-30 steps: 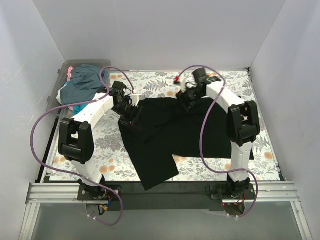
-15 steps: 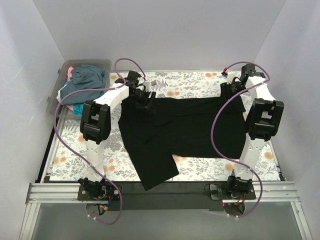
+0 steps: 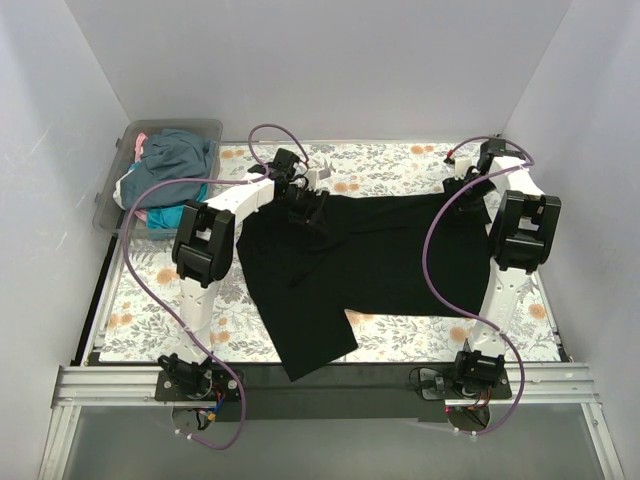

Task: Fold and stack the t-shirts
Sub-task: Fold the tshirt

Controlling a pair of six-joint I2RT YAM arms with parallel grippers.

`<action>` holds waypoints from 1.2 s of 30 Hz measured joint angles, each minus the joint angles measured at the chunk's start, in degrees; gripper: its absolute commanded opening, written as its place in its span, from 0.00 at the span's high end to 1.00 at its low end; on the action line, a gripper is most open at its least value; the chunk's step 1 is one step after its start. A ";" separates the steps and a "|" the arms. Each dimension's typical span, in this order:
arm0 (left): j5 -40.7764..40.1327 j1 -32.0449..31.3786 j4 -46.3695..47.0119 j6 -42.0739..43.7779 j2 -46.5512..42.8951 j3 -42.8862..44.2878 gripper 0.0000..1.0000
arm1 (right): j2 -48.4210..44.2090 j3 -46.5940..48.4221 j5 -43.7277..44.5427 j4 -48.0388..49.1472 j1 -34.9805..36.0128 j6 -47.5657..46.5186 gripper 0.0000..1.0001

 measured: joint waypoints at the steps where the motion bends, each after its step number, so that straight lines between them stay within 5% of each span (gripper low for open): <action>1: 0.02 -0.07 0.15 -0.07 0.31 0.07 0.40 | 0.00 0.24 0.68 0.00 -0.07 -0.17 0.49; 12: -0.35 -0.81 0.94 -0.98 2.75 0.09 0.41 | 0.00 2.93 3.65 -0.48 -5.77 0.90 0.34; 36: -1.88 -1.07 3.23 -2.71 2.64 -1.27 0.43 | 5.18 8.11 3.96 -1.05 -11.72 11.04 0.35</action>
